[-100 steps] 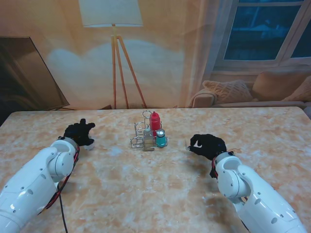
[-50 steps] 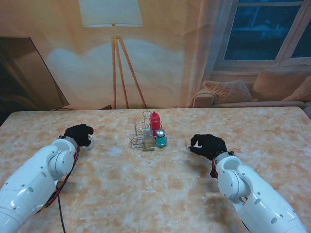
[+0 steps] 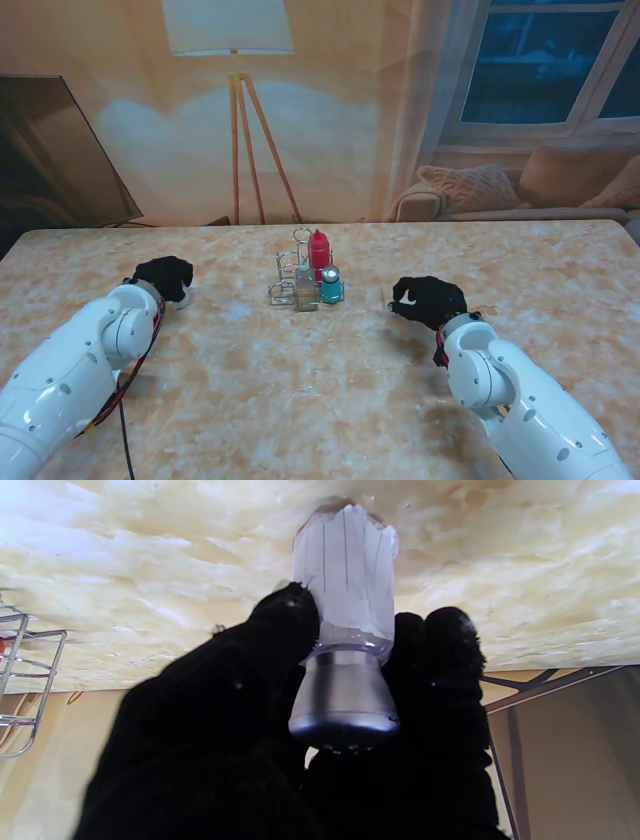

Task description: Place the seasoning bottles into the rack

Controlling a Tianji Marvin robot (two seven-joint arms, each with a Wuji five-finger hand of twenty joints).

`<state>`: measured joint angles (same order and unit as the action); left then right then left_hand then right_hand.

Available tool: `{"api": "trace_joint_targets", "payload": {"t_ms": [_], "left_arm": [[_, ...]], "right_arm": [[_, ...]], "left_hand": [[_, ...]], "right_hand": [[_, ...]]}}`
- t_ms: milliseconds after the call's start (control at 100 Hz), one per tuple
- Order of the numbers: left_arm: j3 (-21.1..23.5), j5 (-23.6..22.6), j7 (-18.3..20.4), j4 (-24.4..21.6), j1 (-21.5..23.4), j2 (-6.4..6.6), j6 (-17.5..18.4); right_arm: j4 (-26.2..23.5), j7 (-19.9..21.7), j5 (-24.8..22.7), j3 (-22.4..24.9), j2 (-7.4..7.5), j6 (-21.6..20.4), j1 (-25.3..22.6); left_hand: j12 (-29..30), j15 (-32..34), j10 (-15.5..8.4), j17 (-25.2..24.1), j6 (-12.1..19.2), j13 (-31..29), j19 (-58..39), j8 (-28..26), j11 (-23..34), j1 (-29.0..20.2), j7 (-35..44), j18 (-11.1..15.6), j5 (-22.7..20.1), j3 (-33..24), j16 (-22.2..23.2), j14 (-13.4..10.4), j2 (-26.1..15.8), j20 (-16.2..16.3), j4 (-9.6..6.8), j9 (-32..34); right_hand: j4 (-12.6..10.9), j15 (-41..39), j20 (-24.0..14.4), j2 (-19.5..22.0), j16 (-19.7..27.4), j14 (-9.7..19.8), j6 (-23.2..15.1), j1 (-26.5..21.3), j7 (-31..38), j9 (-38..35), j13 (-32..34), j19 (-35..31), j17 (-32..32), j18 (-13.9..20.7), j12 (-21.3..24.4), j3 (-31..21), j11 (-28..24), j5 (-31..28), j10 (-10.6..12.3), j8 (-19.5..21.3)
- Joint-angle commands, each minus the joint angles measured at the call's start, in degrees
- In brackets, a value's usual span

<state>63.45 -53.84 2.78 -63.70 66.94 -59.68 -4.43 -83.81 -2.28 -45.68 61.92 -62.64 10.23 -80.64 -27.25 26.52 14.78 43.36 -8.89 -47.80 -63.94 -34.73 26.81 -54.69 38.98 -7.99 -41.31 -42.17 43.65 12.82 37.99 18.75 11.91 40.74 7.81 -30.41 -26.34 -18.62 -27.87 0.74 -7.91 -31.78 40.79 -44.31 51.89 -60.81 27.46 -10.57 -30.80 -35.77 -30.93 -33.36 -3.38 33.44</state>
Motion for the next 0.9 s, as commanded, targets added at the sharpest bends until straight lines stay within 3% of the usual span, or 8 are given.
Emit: {"api": "trace_joint_targets", "payload": {"t_ms": [0,110,220,890], "left_arm": [[-0.2,0.1,0.3,0.1,-0.1,-0.04,-0.1],[-0.3,0.3,-0.3,0.4,-0.3,-0.12,0.6],[-0.3,0.2,-1.1,0.6,-0.5,-0.15,1.9],[1.8,-1.0,4.8,-8.0,0.9,0.44,8.9]], "right_arm": [[0.1,0.7,-0.2,-0.2,-0.17,0.1,-0.4],[0.1,0.7,-0.2,-0.1,-0.16,0.0,-0.4],[0.1,0.7,-0.3,-0.2,-0.16,-0.1,-0.4],[0.2,0.4,-0.6,-0.1,-0.15,-0.2,-0.5]], "left_hand": [[-0.8,2.5,-1.8,2.4,2.0,-5.5,-2.7,0.7,1.7,-6.7,4.7,12.0,-1.5,0.0,3.5,0.5,2.2,-2.3,0.59,2.0],[-7.5,1.6,-3.9,4.5,5.0,-9.2,-5.2,4.2,-0.1,-9.1,13.1,13.7,-2.6,1.6,4.7,0.1,2.3,-5.7,0.02,7.0],[-8.6,1.4,-5.5,5.5,6.7,-11.2,-6.1,6.0,-1.3,-9.0,15.8,14.7,-3.8,0.7,5.3,-0.6,2.9,-6.6,0.00,10.0],[-11.3,1.5,-6.6,6.8,8.4,-13.5,-7.3,9.2,-5.1,-8.0,18.8,14.9,-5.6,-1.4,7.5,-0.9,4.2,-6.9,0.10,15.4]], "right_hand": [[1.4,-0.7,0.1,-1.7,-1.2,0.2,-1.3,-0.5,1.2,-0.7,0.8,-1.0,-0.5,-0.8,0.1,-1.1,-0.6,-0.1,0.1,-0.5],[1.5,-0.7,0.1,-2.0,-1.1,0.3,-1.4,-0.6,1.3,-0.7,0.8,-1.1,-0.4,-0.7,0.1,-1.3,-0.6,-0.2,0.1,-0.6],[1.6,-0.7,0.1,-2.2,-1.1,0.2,-1.4,-0.6,1.5,-0.7,0.8,-1.1,-0.4,-0.7,0.1,-1.5,-0.6,-0.2,0.1,-0.6],[1.8,-0.8,0.1,-2.6,-1.1,0.3,-1.6,-0.6,2.1,-0.8,0.9,-1.2,-0.1,-0.7,0.1,-2.1,-0.8,-0.1,0.1,-1.0]]}}
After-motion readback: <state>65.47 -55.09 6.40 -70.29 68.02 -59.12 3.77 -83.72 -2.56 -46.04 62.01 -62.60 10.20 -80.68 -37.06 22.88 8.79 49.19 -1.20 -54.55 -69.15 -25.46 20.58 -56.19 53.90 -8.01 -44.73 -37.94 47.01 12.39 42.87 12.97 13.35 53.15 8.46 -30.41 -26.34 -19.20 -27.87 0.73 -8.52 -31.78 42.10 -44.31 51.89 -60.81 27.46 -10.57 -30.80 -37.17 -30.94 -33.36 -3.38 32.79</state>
